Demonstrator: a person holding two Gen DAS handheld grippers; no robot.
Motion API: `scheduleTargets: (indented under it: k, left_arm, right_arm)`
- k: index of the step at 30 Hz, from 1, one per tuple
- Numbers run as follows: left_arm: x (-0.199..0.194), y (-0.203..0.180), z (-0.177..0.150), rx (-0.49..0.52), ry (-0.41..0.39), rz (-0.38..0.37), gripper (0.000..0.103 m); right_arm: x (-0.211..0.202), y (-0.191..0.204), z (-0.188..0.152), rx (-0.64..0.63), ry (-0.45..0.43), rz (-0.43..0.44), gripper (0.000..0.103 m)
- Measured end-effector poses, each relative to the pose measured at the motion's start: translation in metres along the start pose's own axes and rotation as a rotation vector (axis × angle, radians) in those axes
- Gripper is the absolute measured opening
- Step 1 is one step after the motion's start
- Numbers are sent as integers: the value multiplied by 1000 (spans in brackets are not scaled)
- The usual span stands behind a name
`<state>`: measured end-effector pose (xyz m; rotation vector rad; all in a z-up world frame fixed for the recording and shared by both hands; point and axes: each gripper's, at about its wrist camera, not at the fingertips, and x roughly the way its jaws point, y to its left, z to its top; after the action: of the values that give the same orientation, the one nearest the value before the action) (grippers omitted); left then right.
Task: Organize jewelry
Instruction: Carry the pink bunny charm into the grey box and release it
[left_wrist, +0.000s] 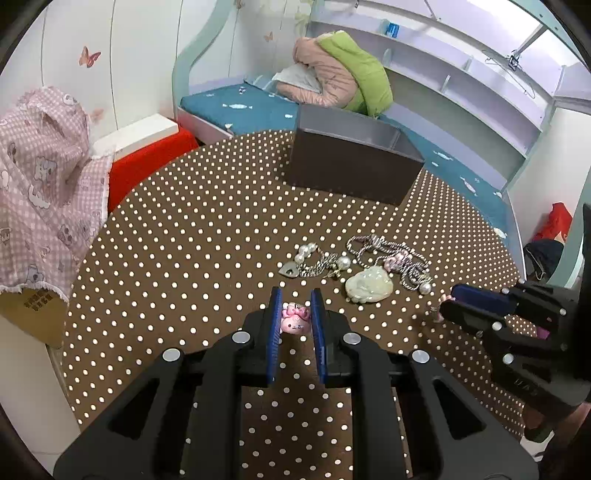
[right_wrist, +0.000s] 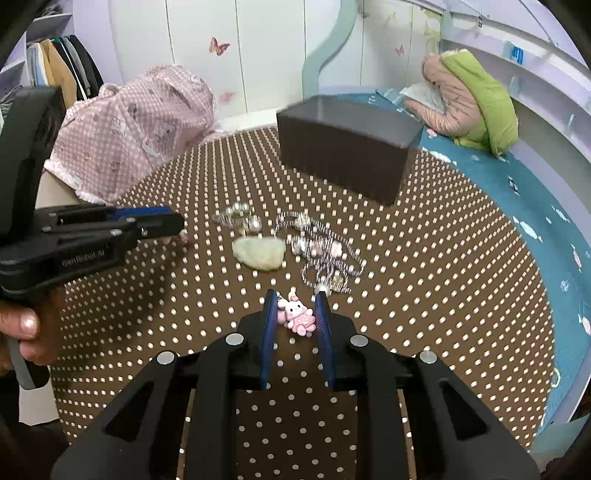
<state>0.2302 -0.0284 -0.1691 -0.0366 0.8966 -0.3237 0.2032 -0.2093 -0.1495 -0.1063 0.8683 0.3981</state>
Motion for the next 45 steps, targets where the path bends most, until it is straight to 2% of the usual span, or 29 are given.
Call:
scheduleTargets:
  k: [4, 9, 19, 24, 28, 33, 42, 45]
  left_arm:
    - [-14, 1, 13, 0, -35, -8, 16]
    - [-33, -7, 42, 29, -99, -11, 16]
    - [-63, -22, 134, 77, -266, 1, 16]
    - [-59, -29, 181, 96, -297, -22, 16]
    - [-41, -38, 208, 105, -271, -39, 16]
    - [-1, -42, 229, 97, -196, -60, 16]
    - [60, -42, 234, 79, -80, -72, 16]
    - [73, -40, 234, 73, -55, -67, 17]
  right_arm:
    - [-18, -3, 18, -2, -51, 7, 19]
    - [-38, -2, 53, -49, -128, -30, 19]
    - [-63, -30, 123, -69, -268, -71, 19]
    - [-61, -52, 157, -38, -283, -54, 19]
    - [-48, -67, 175, -10, -260, -47, 19]
    - [-18, -79, 186, 17, -199, -40, 19]
    - [39, -95, 179, 76, -63, -24, 20]
    - [45, -98, 176, 90, -40, -21, 20]
